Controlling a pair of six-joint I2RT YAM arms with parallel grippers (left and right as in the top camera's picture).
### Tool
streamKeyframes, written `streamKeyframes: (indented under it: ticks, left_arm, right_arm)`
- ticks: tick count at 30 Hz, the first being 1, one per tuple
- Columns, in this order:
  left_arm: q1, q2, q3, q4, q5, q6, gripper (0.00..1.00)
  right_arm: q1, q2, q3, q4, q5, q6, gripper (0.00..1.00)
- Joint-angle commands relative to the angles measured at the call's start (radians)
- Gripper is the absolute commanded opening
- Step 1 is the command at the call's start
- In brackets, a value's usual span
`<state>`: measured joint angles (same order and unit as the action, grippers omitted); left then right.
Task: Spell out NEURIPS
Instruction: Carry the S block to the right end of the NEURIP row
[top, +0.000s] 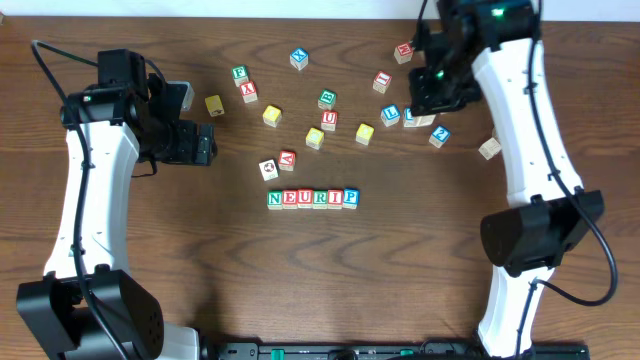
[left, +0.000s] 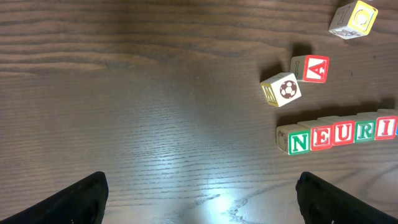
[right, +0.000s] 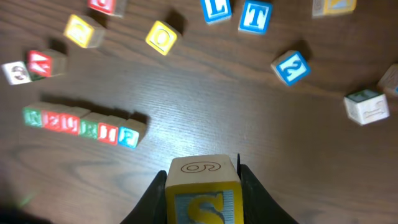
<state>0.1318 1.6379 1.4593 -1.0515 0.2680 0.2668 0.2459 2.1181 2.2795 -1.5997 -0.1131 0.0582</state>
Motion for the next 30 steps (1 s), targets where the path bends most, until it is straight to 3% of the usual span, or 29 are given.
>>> streamKeyframes:
  ticks: [1,5,11,15,24,30]
  left_arm:
    - [0.000,-0.014,0.019,-0.006,0.011,0.013,0.95]
    - [0.000,-0.014,0.019,-0.006,0.011,0.013,0.95]
    - [0.000,-0.014,0.019,-0.006,0.011,0.013,0.95]
    - [0.000,-0.014,0.019,-0.006,0.011,0.013,0.95]
    - [0.000,-0.014,0.019,-0.006,0.011,0.013,0.95]
    - [0.000,-0.014,0.019,-0.006,0.011,0.013,0.95]
  right_arm:
    - [0.051,-0.083,-0.121,0.039,0.105,0.109,0.02]
    - [0.099,-0.234,-0.365,0.170,0.134,0.151,0.02]
    - [0.152,-0.489,-0.807,0.515,0.109,0.274,0.01]
    - [0.179,-0.562,-1.017,0.666,0.110,0.386,0.01]
    - [0.241,-0.551,-1.257,0.914,0.145,0.550,0.01]
    - [0.263,-0.549,-1.277,0.930,0.192,0.592,0.01]
